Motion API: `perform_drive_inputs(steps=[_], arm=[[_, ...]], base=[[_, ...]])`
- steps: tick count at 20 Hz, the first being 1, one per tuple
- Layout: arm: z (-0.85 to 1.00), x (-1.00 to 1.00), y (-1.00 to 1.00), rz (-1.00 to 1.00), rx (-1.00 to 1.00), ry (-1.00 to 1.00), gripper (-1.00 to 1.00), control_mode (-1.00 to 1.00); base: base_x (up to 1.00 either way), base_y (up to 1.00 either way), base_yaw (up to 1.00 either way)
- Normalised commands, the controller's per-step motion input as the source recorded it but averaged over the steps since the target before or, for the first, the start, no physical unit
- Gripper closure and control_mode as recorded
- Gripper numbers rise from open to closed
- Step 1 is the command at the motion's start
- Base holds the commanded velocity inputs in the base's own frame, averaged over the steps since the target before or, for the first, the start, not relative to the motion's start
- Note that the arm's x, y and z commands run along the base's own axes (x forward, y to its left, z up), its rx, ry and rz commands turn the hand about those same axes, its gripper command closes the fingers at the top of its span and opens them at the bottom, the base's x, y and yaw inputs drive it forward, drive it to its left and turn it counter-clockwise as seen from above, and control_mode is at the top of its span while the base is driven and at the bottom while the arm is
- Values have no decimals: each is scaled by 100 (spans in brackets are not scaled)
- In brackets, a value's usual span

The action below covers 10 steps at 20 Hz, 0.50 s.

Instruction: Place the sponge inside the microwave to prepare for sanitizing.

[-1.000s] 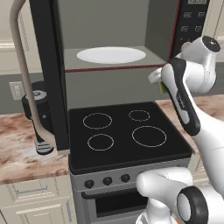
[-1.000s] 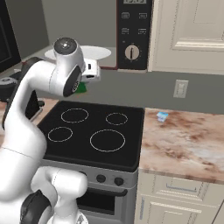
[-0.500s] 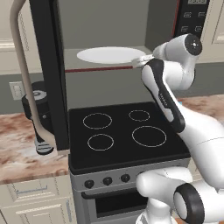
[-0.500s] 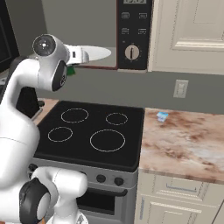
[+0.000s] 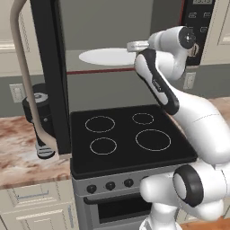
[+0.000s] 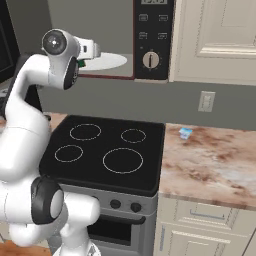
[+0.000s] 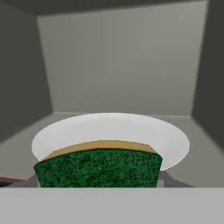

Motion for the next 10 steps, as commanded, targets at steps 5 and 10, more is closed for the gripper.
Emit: perform_drive_inputs(steps=[5, 10], arm=[[45, 42, 8, 0, 2, 1, 100, -100], [5, 31, 19, 0, 0, 0, 100, -100]], base=[[0, 0, 0], [0, 0, 0]])
